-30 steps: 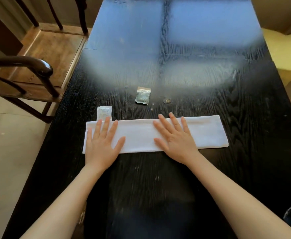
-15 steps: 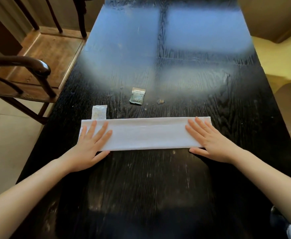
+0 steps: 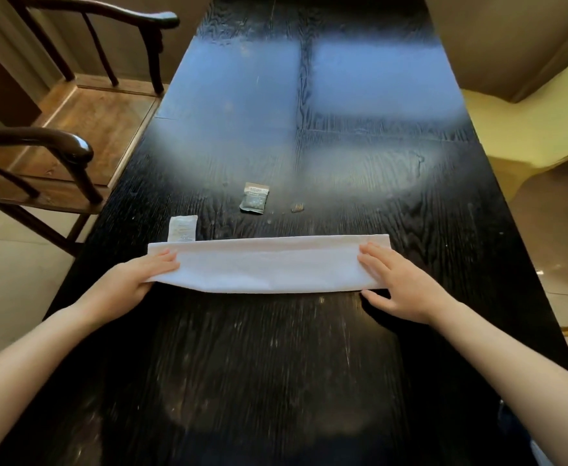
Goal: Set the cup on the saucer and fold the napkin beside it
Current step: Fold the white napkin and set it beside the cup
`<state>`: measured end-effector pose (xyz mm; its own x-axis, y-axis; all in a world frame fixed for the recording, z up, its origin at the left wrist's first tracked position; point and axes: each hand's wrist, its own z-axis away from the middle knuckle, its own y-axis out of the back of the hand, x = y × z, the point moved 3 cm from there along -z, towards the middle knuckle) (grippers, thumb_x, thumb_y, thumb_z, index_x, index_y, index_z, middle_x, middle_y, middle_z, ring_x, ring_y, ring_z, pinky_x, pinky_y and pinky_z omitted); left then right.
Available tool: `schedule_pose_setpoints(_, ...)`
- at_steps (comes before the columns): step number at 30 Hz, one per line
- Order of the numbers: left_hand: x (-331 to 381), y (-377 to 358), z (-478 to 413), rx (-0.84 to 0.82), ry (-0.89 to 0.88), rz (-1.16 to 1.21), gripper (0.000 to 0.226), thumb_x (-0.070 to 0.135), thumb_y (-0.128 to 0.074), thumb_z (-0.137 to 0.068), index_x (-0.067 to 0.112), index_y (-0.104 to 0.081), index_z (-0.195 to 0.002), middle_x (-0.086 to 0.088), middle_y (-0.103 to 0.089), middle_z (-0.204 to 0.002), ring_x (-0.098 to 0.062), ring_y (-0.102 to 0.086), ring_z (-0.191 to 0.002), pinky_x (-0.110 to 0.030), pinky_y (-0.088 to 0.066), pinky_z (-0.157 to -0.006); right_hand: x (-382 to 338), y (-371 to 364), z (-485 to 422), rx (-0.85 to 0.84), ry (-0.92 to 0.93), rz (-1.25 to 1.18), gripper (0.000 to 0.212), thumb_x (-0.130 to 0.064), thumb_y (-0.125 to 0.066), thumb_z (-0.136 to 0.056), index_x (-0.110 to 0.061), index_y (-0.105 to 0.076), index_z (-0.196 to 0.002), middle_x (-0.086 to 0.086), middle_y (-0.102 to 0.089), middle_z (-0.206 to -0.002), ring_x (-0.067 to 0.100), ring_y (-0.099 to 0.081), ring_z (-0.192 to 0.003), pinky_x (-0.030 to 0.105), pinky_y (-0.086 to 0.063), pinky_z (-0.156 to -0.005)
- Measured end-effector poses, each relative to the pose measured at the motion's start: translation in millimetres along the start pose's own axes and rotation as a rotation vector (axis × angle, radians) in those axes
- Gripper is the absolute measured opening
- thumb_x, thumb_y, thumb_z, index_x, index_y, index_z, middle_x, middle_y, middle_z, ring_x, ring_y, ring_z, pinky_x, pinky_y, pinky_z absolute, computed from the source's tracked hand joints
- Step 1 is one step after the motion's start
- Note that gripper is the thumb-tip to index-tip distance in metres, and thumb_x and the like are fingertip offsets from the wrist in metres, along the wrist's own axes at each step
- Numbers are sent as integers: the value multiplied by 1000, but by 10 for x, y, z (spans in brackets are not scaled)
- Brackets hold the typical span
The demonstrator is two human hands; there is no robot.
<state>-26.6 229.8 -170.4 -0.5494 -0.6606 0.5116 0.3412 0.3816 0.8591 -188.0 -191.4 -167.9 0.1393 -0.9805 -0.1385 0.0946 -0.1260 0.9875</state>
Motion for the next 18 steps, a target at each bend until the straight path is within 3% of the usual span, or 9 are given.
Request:
schedule_pose_setpoints(4,65,231,-32,11,61,137,84,-10,-60,-81,73,-53,-85,3,-62,-112,-12,-52,-113,-8,-32,-98,-45,-14,-88,173,67,63,54,-7,-83,-53,8,-64,-101,26,-65,-110,40,-64,-102,38,-37,-100)
schedule_pose_setpoints(6,79,291,-46,-36,86,133,87,-4,-61,-83,81,-45,-81,16,-64,-107,-10,-54,-109,-17,-37,-96,-52,3,-93,189,86,91,56,0,-85,-45,7,-65,-97,24,-67,-107,38,-66,-99,43,-49,-90)
schedule_pose_setpoints(7,82,324,-60,-48,96,125,86,-2,-62,-83,82,-44,-79,31,-64,-97,-9,-55,-107,-20,-38,-94,-35,7,-75,179,76,78,56,1,-85,-46,6,-66,-99,23,-67,-108,37,-66,-99,47,-50,-86)
schedule_pose_setpoints(9,78,405,-97,-47,109,115,83,-3,-63,-82,79,-48,-78,52,-55,-79,-9,-60,-99,-14,-41,-87,51,42,-38,187,-21,-61,46,4,-79,-60,0,-65,-104,19,-68,-110,34,-67,-99,50,-52,-85)
schedule_pose_setpoints(10,75,456,-119,-22,117,128,79,-3,-63,-82,75,-52,-79,52,-56,-80,-8,-63,-94,-7,-41,-84,110,86,-19,211,-116,-181,37,3,-73,-69,-4,-66,-105,15,-70,-108,30,-67,-97,47,-54,-84)
schedule_pose_setpoints(12,163,592,-144,60,160,197,61,0,-63,-82,61,-64,-76,34,-67,-79,-1,-62,-80,0,-39,-74,213,190,-7,249,-296,-388,19,0,-65,-80,-8,-69,-97,6,-71,-90,14,-64,-82,32,-51,-77)
schedule_pose_setpoints(14,267,706,-139,176,236,330,36,8,-61,-85,40,-68,-72,11,-68,-72,8,-58,-66,-3,-40,-68,255,321,4,278,-432,-573,8,-2,-63,-83,-8,-69,-85,0,-63,-74,1,-53,-69,20,-42,-66)
schedule_pose_setpoints(17,411,760,-82,371,393,626,13,18,-53,-92,26,-61,-86,0,-61,-84,0,-61,-69,-17,-50,-68,175,511,60,329,-533,-1190,10,-8,-61,-86,-16,-67,-86,1,-66,-77,2,-60,-66,21,-49,-64)
schedule_pose_setpoints(18,456,729,-59,417,431,713,12,21,-50,-94,25,-60,-89,0,-61,-85,-2,-61,-68,-15,-52,-62,126,545,74,351,-557,-1358,11,-11,-58,-88,-17,-67,-90,1,-67,-80,6,-64,-68,22,-52,-60)
